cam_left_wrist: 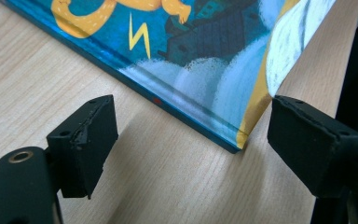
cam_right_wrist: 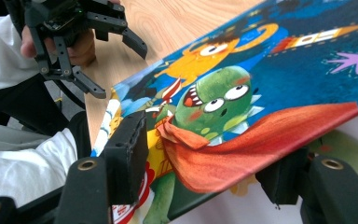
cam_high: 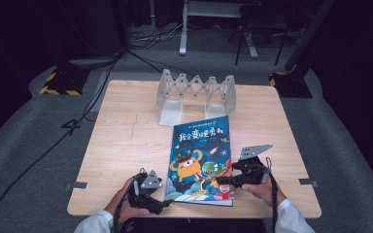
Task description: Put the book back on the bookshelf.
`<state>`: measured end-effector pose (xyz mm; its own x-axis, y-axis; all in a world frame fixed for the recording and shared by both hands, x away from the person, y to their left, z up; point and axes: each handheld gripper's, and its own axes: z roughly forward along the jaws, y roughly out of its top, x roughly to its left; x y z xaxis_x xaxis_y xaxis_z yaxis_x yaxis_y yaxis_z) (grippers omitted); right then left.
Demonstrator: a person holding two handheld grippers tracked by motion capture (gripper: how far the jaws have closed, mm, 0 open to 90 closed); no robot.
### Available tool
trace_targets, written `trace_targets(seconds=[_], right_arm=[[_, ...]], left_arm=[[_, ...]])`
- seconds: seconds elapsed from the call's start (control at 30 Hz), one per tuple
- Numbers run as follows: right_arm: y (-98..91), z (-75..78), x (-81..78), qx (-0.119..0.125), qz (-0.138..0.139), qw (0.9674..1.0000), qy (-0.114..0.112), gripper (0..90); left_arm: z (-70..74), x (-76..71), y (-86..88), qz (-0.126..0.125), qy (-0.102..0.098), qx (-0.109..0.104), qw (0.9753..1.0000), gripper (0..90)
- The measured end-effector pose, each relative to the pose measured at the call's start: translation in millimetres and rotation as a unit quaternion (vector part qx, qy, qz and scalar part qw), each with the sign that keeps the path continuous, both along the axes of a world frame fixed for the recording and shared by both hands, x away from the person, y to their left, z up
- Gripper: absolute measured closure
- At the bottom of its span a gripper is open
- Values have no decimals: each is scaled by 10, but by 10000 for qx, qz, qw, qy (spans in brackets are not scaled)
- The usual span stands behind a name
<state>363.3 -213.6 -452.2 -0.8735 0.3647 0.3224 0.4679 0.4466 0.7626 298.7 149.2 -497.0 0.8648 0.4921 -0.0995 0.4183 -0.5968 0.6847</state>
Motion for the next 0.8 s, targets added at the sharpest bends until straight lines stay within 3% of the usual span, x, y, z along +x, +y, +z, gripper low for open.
trace_targets(seconds=[0.13, 0.27, 0.33, 0.47, 0.63, 0.73, 0.8], right_arm=[[6, 45, -35, 88, 59, 9997, -201, 417], [10, 74, -56, 70, 91, 9996, -254, 426], [8, 70, -45, 44, 66, 9998, -179, 426], [-2, 45, 12, 21, 30, 10000, 87, 425], [31, 72, 69, -18, 4, 10000, 87, 392], [106, 79, 112, -251, 13, 9996, 108, 345], [158, 51, 146, -317, 20, 9993, 189, 362]], left_arm=[[32, 10, 22, 57, 15, -106, 9999, 164], [65, 55, 51, 136, 23, -220, 9997, 168], [56, 87, 44, 261, 43, -113, 9996, 171], [6, 94, -22, 259, 0, 233, 9994, 194], [-3, 136, -29, 158, 76, 187, 9997, 198], [-4, 141, -29, 124, 70, 187, 9997, 197], [-5, 140, -30, 122, 62, 188, 9997, 197]])
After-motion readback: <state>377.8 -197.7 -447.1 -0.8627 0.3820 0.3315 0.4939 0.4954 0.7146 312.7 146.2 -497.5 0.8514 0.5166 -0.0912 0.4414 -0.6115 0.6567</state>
